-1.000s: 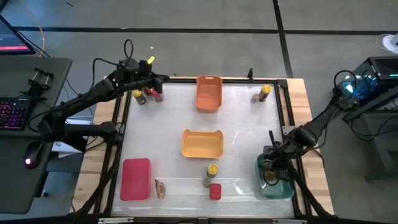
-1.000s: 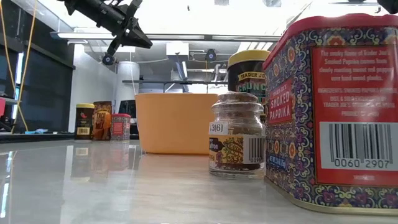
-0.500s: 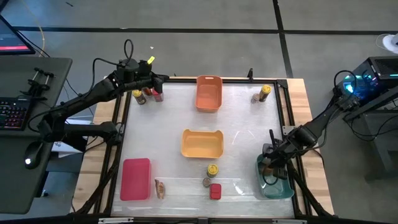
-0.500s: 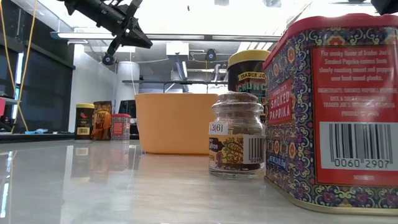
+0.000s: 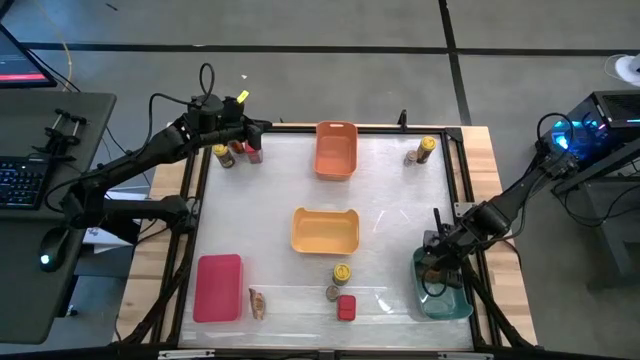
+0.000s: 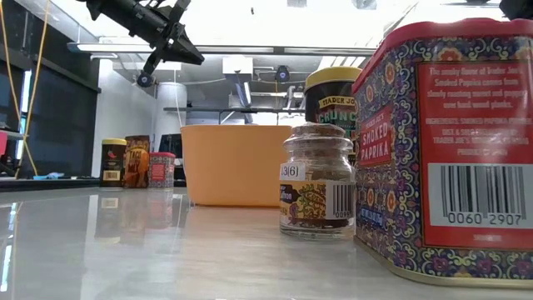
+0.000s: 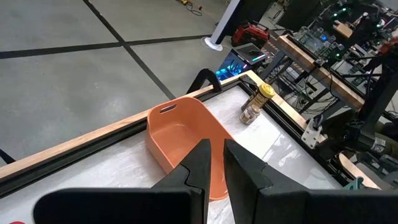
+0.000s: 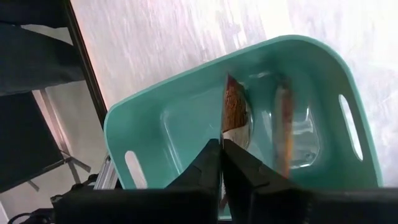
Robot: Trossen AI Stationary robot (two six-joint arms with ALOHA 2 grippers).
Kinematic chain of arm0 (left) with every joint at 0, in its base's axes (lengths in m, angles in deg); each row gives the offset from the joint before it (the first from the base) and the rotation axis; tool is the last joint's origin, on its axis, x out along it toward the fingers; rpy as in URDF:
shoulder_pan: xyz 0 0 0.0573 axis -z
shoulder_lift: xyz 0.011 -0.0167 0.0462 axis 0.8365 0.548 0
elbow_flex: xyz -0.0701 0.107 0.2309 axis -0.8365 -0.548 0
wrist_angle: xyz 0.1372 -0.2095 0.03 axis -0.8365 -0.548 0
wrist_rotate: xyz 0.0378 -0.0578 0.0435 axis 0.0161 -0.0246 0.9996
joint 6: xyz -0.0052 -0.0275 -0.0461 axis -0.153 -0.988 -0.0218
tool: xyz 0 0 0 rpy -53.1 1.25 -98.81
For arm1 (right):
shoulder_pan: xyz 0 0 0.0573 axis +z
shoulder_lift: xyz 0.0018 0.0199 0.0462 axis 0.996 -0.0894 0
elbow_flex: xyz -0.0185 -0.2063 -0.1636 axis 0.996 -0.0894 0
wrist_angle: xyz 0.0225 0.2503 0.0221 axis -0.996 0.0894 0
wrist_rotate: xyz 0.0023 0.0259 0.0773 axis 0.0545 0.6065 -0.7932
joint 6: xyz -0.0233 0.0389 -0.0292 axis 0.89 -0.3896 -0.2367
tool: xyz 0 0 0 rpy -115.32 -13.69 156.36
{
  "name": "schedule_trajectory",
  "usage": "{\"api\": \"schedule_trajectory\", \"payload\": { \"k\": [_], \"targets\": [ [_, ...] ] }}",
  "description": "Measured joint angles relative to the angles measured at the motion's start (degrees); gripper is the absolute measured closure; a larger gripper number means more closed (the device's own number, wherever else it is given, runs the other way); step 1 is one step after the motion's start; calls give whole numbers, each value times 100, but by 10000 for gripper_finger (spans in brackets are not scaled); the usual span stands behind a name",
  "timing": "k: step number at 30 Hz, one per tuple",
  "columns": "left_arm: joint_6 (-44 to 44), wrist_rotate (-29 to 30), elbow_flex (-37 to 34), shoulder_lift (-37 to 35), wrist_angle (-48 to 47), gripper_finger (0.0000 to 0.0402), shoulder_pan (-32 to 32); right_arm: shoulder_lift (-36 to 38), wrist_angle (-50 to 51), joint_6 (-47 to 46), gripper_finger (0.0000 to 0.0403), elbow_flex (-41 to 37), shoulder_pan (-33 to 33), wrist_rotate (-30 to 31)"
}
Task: Sort spices by type
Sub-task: Put the top right orange seasoning bag into the blue bin, then put the top orange seasoning bag into the blue bin
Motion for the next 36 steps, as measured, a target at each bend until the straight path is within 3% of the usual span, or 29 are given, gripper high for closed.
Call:
{"api": "schedule_trajectory", "payload": {
  "k": [13, 23, 33, 36],
  "targets": [
    [1, 0, 0, 0, -2, 368, 0, 0, -200, -2, 286, 2, 0, -230],
    [147, 2, 0, 0, -2, 368, 0, -4, 301, -3, 281, 747, 0, -370],
    [161, -1, 0, 0, -1, 368, 0, -1, 976, -1, 281, 1490, -7, 262],
    [499, -420, 66, 2, -77, 368, -2, -2, 933, 0, 281, 1572, -95, 627]
  ]
}}
